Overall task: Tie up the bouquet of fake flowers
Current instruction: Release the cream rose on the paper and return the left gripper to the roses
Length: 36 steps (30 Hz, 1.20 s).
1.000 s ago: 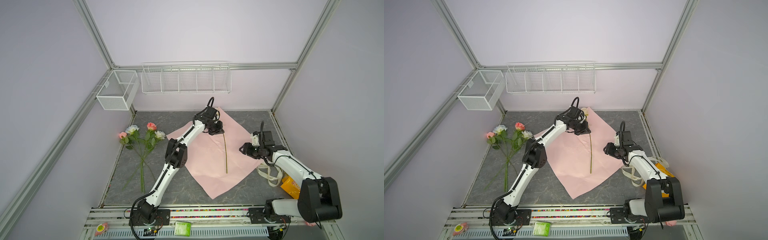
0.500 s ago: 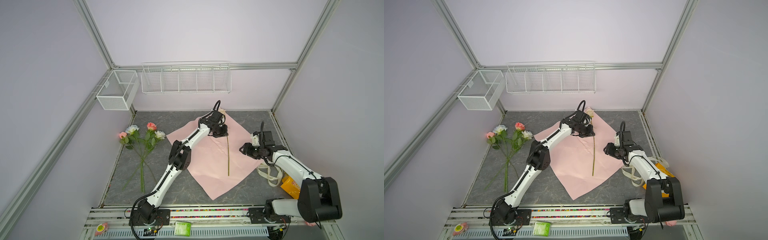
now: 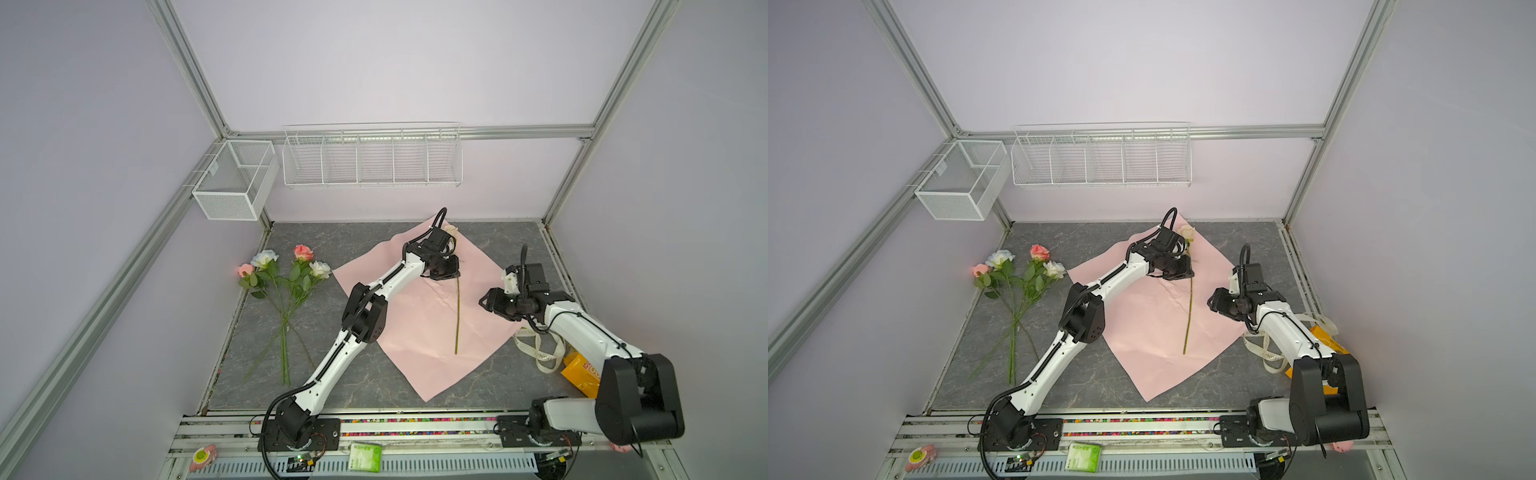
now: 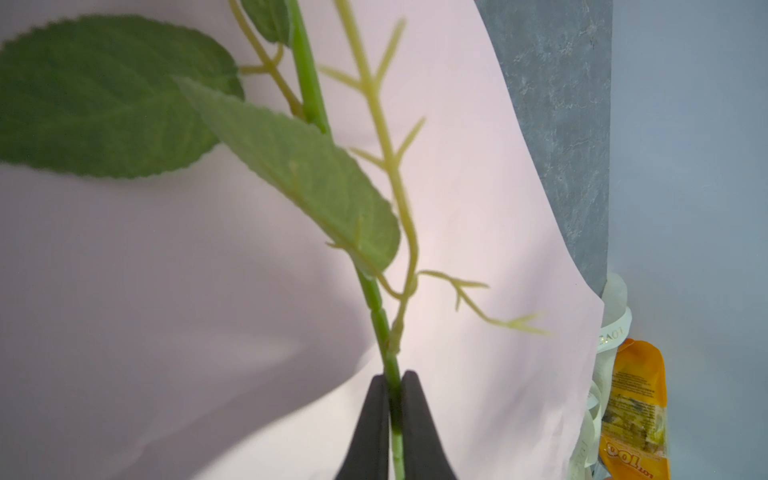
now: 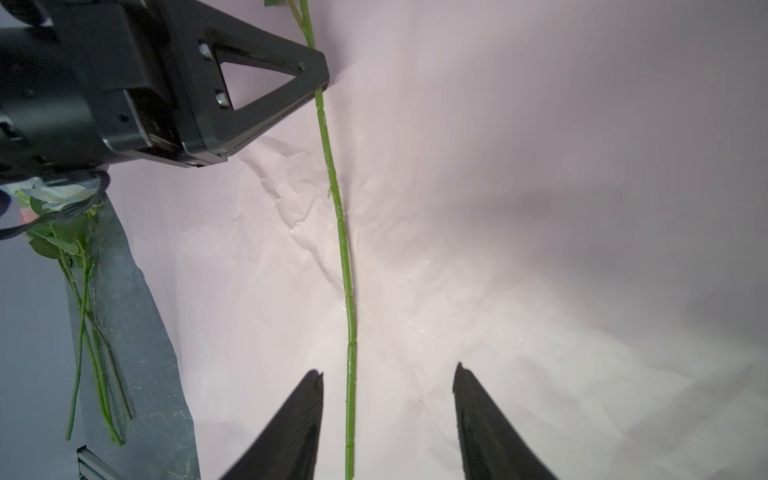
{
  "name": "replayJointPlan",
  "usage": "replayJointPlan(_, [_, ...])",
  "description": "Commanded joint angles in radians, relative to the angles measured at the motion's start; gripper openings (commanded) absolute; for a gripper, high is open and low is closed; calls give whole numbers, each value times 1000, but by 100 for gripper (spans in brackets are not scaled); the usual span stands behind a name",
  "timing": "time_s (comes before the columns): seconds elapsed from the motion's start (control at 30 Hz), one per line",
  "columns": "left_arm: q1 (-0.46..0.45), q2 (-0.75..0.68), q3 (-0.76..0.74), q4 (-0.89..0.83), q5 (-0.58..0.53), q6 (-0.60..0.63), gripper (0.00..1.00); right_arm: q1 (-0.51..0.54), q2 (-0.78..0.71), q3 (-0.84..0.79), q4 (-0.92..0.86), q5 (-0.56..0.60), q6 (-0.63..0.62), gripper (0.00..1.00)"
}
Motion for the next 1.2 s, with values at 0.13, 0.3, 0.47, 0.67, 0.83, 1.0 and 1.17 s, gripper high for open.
replayJointPlan(0.13, [-5,44,36,7,-25,-7,15,-4,-14,-13,-28,11,-10,54])
replayJointPlan(0.3, [-5,8,35,-19,-40,20,22,-4,-40,-12,-42,16,-9,54])
replayJointPlan(0.47, [1,-71,22,-80,-55,64,28,-4,-79,-4,-55,18,-5,55])
replayJointPlan(0.67, [-1,-322,-201,-15,-107,140,34,-4,-162,-15,12,-58,-13,60])
replayJointPlan(0.83, [18,-657,-608,87,-303,268,44,7,-190,-21,152,-253,11,65])
replayJointPlan(1.0, [163,-931,-994,19,-441,254,45,155,-147,34,192,-276,-39,65])
replayJointPlan(1.17, [453,-1222,-1388,8,-440,219,47,292,-73,104,202,-233,-79,66])
